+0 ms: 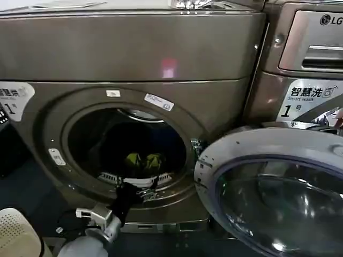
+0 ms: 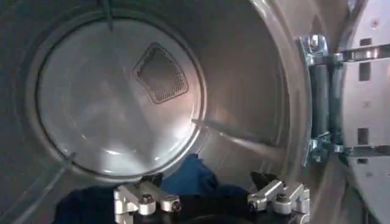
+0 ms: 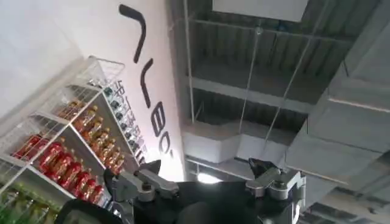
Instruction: Grasp the clothes from the dryer.
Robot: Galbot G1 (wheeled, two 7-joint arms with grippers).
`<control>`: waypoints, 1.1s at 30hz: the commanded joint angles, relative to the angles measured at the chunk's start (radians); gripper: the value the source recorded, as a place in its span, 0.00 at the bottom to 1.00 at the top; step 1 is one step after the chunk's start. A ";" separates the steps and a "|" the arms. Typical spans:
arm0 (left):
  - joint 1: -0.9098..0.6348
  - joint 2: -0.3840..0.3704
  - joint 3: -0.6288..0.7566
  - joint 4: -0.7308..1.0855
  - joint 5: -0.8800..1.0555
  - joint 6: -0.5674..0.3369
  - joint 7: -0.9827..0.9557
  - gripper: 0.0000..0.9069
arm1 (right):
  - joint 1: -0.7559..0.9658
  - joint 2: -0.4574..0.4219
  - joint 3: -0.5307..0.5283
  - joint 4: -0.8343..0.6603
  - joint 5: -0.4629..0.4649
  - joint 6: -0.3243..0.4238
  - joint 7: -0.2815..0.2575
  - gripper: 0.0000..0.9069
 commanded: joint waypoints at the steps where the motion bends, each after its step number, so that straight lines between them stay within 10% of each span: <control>1: 0.000 0.000 0.000 0.000 0.007 -0.001 -0.002 1.00 | -0.003 0.001 0.002 0.000 -0.003 -0.002 0.011 1.00; 16: -0.197 0.027 0.022 0.155 0.935 -0.148 0.160 1.00 | -0.042 0.008 0.065 0.014 -0.066 -0.039 0.054 1.00; 33: -0.618 -0.155 -0.026 0.357 1.266 -0.321 1.003 1.00 | -0.073 0.033 0.077 0.032 -0.065 -0.011 0.035 1.00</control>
